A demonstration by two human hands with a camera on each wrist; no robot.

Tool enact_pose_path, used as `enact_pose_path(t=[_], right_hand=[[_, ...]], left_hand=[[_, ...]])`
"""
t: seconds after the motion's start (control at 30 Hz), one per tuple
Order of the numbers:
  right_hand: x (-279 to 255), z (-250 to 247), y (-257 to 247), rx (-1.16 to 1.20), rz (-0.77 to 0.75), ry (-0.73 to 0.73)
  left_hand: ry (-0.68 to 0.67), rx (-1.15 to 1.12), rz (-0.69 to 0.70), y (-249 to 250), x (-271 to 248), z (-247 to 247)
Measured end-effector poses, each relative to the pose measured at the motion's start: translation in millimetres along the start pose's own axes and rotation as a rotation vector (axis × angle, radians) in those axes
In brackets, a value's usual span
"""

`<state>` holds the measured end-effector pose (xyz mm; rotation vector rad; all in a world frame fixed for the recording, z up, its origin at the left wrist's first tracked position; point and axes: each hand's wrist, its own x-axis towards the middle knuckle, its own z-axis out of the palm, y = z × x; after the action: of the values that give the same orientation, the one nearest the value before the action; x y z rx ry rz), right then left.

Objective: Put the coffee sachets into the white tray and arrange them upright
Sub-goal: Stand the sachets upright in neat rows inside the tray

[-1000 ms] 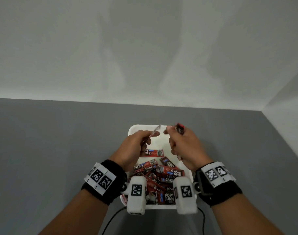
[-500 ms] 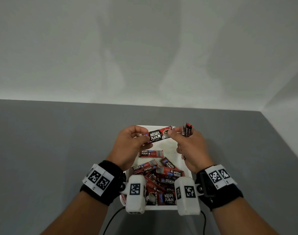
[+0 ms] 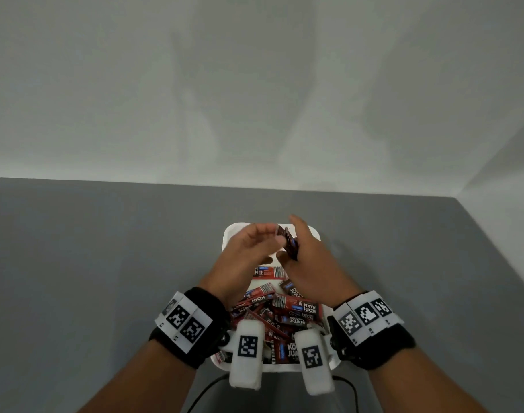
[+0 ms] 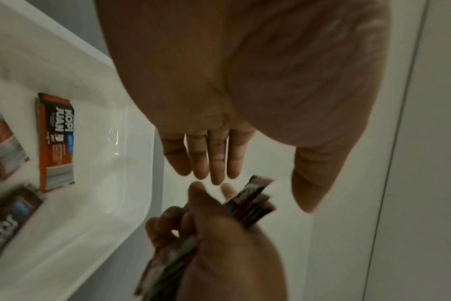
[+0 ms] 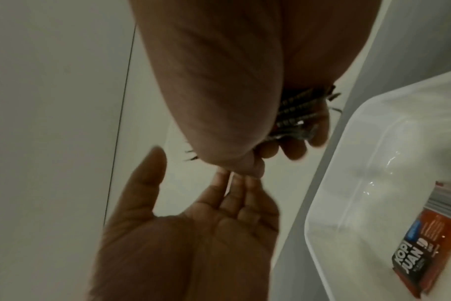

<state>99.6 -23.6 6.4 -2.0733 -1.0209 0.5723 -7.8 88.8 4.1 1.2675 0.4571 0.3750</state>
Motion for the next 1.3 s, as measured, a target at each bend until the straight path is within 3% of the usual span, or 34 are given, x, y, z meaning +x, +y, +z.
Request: enact_pose_path(t=[0.1, 0.17, 0.3, 0.43, 0.57, 0.67, 0.87, 1.03, 1.13, 1.3], right_hand=[[-1.7, 4.3, -7.5, -0.011, -0.028, -0.091], [-1.3, 10.4, -6.6, 0.013, -0.048, -0.094], [-8.5, 0.9, -6.6, 0.156, 0.016, -0.204], [-20.9, -17.2, -11.3, -0.176, -0.14, -0.154], [-15.7, -20.3, -18.6, -0.265, -0.32, -0.228], [-9.0, -19.0, -21.0, -0.288, -0.354, -0.264], [-6.0, -19.9, -20.2, -0.312, -0.344, -0.274], [-5.9, -17.6, -18.3, -0.327, -0.341, -0.266], [-7.9, -21.0, -16.9, -0.139, -0.254, -0.266], [-5.6, -10.8, 1.8, 0.249, 0.002, 0.002]], left_hand=[[-0.115, 0.145, 0.009, -9.9, -7.0, 13.2], [-0.086, 0.129, -0.021, -8.6, -9.0, 19.5], [0.054, -0.216, -0.133, 1.7, -7.1, 19.4], [0.139, -0.424, -0.231, 12.0, 0.1, 9.3], [-0.014, -0.407, -0.354, 10.9, -4.4, 10.6], [-0.098, -0.399, -0.326, 8.2, -11.4, 15.5], [-0.127, -0.369, -0.283, 7.4, -15.8, 18.9], [-0.053, -0.359, -0.288, 4.1, -15.0, 22.0], [0.019, -0.355, -0.262, 2.4, -10.3, 18.1], [0.088, -0.281, -0.088, -5.9, 0.4, 6.4]])
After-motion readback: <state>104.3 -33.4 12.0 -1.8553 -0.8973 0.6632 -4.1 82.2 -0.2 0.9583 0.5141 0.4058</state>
